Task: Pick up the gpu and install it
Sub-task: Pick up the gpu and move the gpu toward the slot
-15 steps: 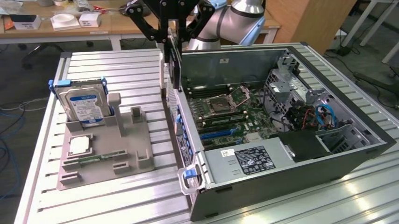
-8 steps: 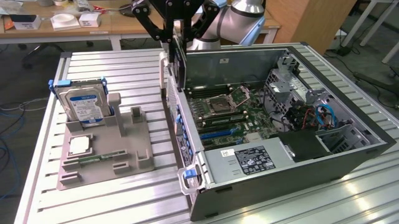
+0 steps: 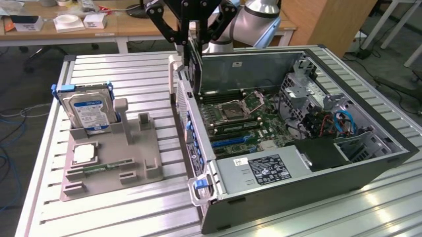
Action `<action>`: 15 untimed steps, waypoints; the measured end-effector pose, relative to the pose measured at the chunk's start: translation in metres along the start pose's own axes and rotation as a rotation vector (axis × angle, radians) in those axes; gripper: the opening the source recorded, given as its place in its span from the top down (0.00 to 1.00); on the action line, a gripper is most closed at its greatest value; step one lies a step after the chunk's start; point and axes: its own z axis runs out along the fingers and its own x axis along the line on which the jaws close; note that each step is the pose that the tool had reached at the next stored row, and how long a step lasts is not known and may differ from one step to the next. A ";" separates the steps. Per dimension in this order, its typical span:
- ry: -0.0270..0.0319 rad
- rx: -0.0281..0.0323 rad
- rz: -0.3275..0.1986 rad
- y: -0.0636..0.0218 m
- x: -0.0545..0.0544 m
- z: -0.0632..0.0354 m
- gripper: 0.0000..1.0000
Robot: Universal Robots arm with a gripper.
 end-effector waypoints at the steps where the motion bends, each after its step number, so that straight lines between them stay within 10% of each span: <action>1: 0.0000 0.0000 0.000 0.0000 -0.001 0.0000 0.73; 15: 0.0000 -0.0003 0.000 0.0002 -0.011 0.0003 0.73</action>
